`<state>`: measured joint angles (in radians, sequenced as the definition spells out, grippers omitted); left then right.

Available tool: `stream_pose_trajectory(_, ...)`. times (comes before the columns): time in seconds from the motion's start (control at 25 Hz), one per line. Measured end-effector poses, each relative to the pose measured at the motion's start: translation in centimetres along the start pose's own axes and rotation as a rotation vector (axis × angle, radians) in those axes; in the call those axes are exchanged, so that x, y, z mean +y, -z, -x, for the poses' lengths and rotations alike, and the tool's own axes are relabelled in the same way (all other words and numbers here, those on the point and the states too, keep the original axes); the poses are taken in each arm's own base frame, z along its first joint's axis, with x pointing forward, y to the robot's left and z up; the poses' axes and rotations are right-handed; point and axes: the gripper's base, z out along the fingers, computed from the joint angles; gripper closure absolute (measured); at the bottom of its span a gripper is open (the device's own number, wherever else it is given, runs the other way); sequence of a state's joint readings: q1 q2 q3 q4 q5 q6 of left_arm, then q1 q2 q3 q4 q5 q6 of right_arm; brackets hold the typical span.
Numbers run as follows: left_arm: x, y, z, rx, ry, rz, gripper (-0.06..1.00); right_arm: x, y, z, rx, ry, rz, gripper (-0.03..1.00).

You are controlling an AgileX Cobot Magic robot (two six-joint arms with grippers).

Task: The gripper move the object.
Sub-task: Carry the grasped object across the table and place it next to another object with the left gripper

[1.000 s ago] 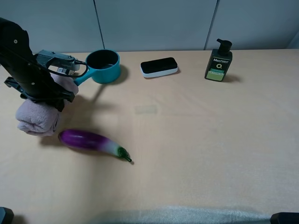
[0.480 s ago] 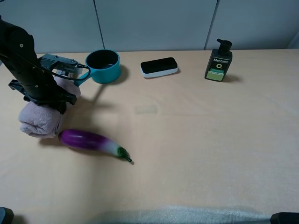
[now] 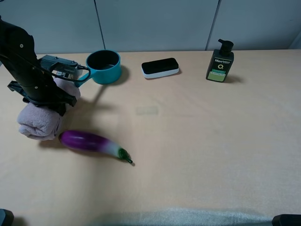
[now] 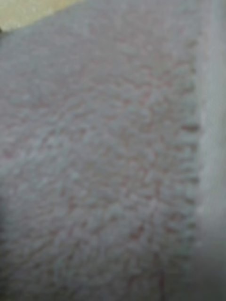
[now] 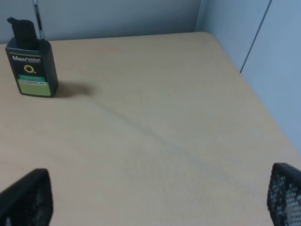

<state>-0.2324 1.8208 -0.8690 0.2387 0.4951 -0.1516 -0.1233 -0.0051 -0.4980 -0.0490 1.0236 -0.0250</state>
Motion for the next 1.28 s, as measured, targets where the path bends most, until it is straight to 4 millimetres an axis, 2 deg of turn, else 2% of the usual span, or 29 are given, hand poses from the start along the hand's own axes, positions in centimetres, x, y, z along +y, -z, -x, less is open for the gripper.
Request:
stream_pose_trajectory(0.4, 0.04, 0.00, -0.28, 0.030, -0.001, 0.005, 0.38, 0.00, 0.00, 0.00, 0.000, 0.000, 0.000, 0.27)
stream_pose_trajectory(0.84, 0.05, 0.01, -0.29, 0.032, 0.032, 0.005, 0.20, 0.00, 0.00, 0.00, 0.000, 0.000, 0.000, 0.27)
stream_pose_trajectory(1.28, 0.13, 0.21, -0.09, 0.043, 0.043, 0.010, 0.18, 0.00, 0.00, 0.00, 0.000, 0.000, 0.000, 0.27)
